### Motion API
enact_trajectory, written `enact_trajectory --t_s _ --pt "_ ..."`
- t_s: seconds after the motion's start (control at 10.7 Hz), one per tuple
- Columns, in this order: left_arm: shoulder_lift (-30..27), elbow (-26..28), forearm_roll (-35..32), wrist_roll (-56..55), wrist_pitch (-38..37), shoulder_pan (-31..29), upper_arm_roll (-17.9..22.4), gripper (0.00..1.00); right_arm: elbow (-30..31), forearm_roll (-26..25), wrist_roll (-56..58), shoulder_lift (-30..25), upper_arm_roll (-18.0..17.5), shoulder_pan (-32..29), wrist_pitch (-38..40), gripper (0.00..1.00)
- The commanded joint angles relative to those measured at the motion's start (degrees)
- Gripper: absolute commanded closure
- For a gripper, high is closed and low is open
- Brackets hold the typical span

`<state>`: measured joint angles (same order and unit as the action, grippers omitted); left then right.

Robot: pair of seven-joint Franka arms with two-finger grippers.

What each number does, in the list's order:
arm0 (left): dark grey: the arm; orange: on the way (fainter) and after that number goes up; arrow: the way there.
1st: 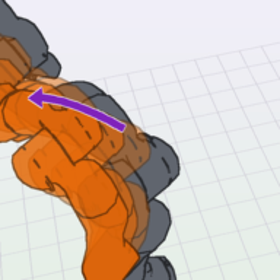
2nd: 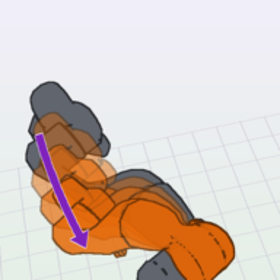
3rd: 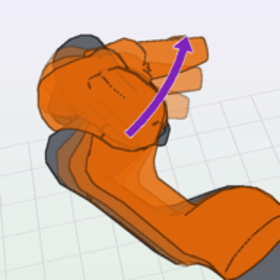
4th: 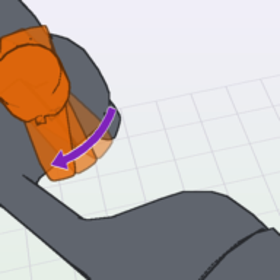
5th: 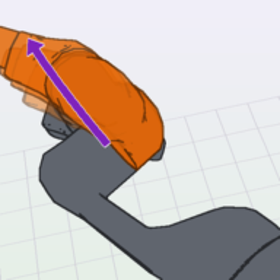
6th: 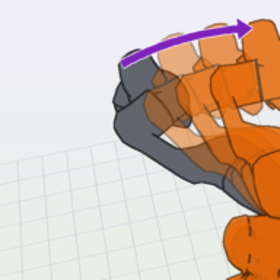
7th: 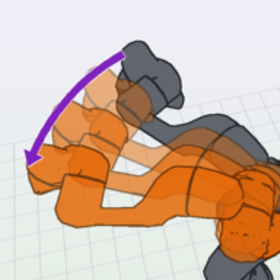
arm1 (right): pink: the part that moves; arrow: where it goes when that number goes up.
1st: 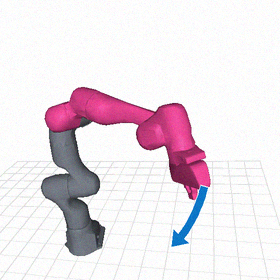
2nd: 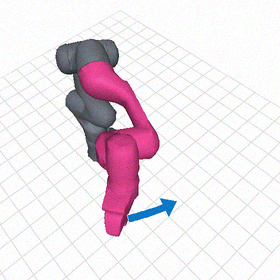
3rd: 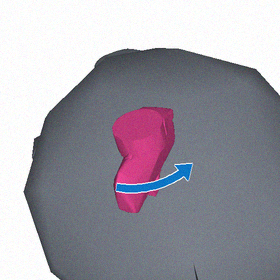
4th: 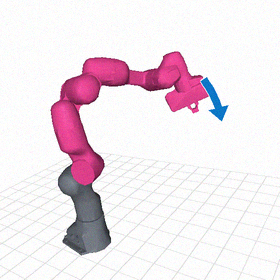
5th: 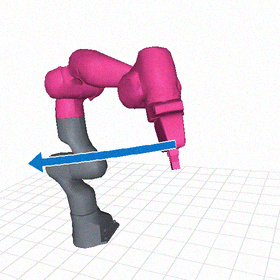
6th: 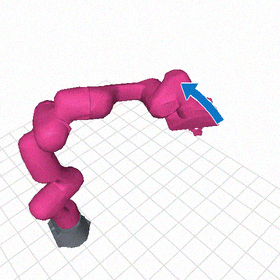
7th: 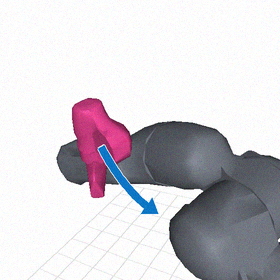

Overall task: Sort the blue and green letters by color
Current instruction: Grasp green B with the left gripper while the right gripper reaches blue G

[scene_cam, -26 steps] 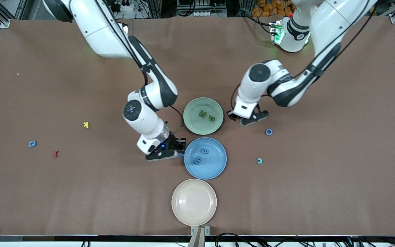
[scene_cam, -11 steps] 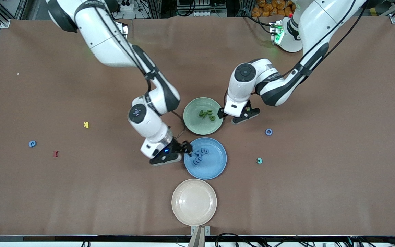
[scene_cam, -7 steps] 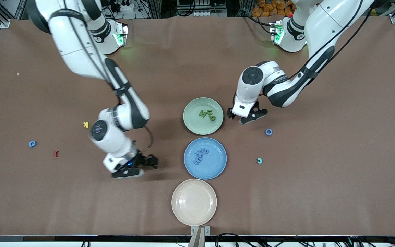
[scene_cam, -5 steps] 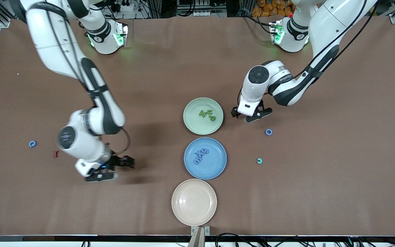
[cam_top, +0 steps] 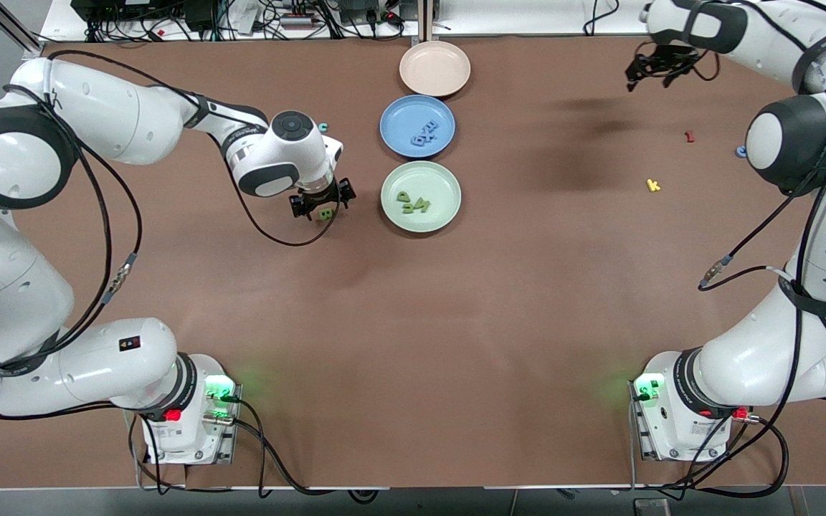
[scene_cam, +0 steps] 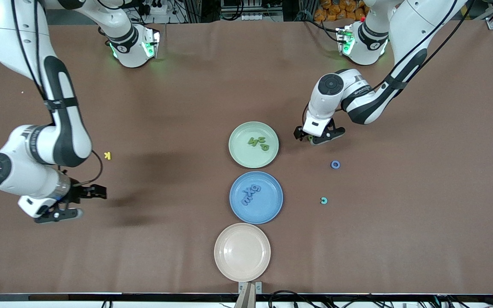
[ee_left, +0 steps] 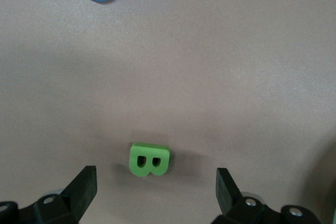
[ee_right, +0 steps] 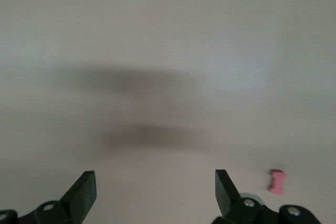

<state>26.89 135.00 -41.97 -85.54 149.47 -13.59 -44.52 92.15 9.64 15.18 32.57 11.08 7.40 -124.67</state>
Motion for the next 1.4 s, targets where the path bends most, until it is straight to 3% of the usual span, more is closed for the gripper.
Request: enact_trajectory --t_s 0.0,0.28,0.65,1.12,1.21,1.31 --pt "-2.02 2.72 -4.87 -2.70 2.76 -1.87 -0.39 0.00 3.64 -1.64 3.26 -2.51 1.22 -4.92 -0.13 0.00" --pt "-0.53 2.55 -7.51 -2.70 3.37 -2.75 -0.22 0.00 9.35 -1.55 12.92 -4.61 2.81 -11.16 -3.90 0.00" --pt "1.23 2.02 -10.06 -2.70 3.90 -3.28 0.83 0.00 18.13 -1.64 14.09 -4.97 2.99 -15.75 -16.45 0.00" --pt "2.11 1.49 -10.15 -2.70 3.90 -2.58 0.93 0.00 19.38 -1.20 16.11 -1.55 2.90 -19.44 -22.62 0.00" --pt "2.11 1.23 -10.15 -2.70 3.90 -2.84 0.93 0.62 19.04 -0.85 16.11 -0.41 2.81 -19.88 -23.50 0.00" --pt "2.11 1.14 -10.15 -2.70 3.90 -2.84 0.93 1.00 18.86 -0.67 16.02 0.73 2.81 -19.97 -24.73 0.00"
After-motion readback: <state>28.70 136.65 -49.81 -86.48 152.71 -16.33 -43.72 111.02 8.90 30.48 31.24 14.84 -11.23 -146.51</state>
